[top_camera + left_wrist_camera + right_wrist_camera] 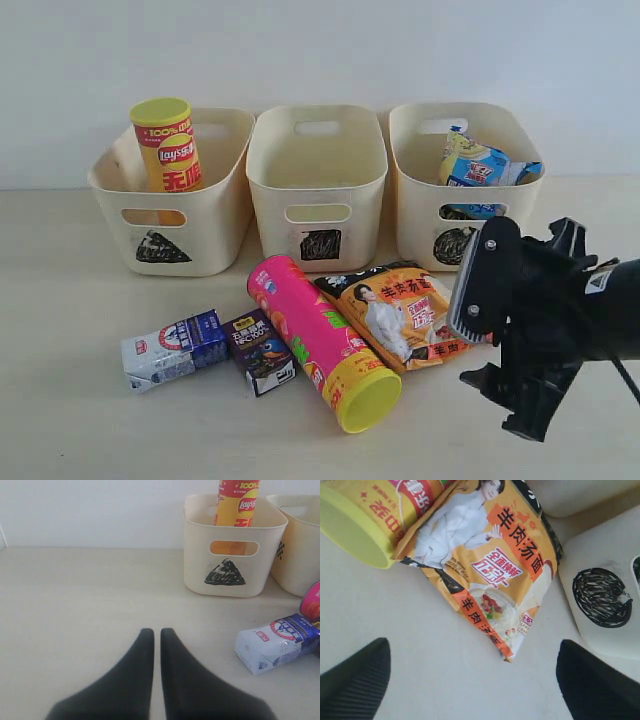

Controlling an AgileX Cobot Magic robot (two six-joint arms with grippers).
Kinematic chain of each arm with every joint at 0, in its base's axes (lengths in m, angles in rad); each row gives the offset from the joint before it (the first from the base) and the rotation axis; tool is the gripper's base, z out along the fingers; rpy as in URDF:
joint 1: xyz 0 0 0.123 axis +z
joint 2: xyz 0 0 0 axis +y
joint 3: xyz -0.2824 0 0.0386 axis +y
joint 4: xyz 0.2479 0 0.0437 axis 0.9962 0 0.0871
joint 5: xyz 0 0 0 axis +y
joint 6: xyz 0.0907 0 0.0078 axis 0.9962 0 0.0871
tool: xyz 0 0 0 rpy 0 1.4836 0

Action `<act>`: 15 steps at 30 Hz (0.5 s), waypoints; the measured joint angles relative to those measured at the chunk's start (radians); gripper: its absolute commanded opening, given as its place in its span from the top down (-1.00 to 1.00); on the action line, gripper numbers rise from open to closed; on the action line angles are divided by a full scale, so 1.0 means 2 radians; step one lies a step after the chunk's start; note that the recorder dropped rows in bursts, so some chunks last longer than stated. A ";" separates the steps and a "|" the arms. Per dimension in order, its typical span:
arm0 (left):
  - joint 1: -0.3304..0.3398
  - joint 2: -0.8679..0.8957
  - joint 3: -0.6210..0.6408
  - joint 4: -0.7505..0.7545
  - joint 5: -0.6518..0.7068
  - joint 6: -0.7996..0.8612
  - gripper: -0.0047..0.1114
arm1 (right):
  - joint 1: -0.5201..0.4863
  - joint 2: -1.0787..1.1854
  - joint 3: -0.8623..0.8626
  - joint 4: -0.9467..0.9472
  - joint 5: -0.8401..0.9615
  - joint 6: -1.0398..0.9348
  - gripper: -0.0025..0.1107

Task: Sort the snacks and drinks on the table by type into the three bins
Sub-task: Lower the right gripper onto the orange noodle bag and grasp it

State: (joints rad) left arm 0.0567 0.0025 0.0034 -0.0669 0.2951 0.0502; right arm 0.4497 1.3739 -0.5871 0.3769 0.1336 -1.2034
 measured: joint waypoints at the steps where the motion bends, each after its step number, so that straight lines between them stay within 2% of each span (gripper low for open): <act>1: 0.000 0.000 0.000 0.000 0.000 0.000 0.85 | 0.000 0.007 0.000 0.000 -0.004 0.000 -0.49; 6: 0.000 0.000 0.000 0.000 0.000 0.000 0.85 | 0.008 0.056 0.000 0.001 -0.029 -0.001 -0.49; 12: 0.000 0.000 0.000 0.000 0.000 0.000 0.85 | 0.042 0.101 0.000 0.001 -0.099 -0.006 -0.73; 15: 0.000 0.000 0.000 0.000 0.000 0.000 0.85 | 0.048 0.129 0.000 0.001 -0.136 -0.018 -0.74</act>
State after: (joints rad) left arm 0.0567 0.0025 0.0034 -0.0669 0.2951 0.0502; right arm 0.5464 1.6327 -0.5871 0.3795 -0.1393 -1.2385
